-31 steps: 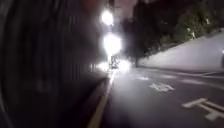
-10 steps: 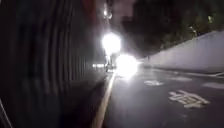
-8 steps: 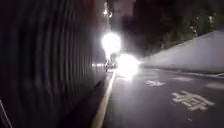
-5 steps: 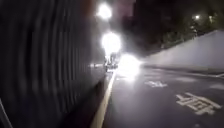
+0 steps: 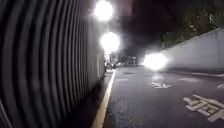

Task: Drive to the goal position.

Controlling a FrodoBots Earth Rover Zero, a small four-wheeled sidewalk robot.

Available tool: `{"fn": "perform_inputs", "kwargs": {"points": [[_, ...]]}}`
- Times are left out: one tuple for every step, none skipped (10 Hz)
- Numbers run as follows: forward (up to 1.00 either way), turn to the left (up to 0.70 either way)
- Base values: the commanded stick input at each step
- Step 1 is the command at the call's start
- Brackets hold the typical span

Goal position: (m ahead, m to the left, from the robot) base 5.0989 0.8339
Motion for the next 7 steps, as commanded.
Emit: {"fn": "perform_inputs", "kwargs": {"points": [[0.0, 0.0], [0.0, 0.0], [0.0, 0.0], [0.05, 0.0], [0.28, 0.0], [0.45, 0.0], [0.45, 0.0]]}}
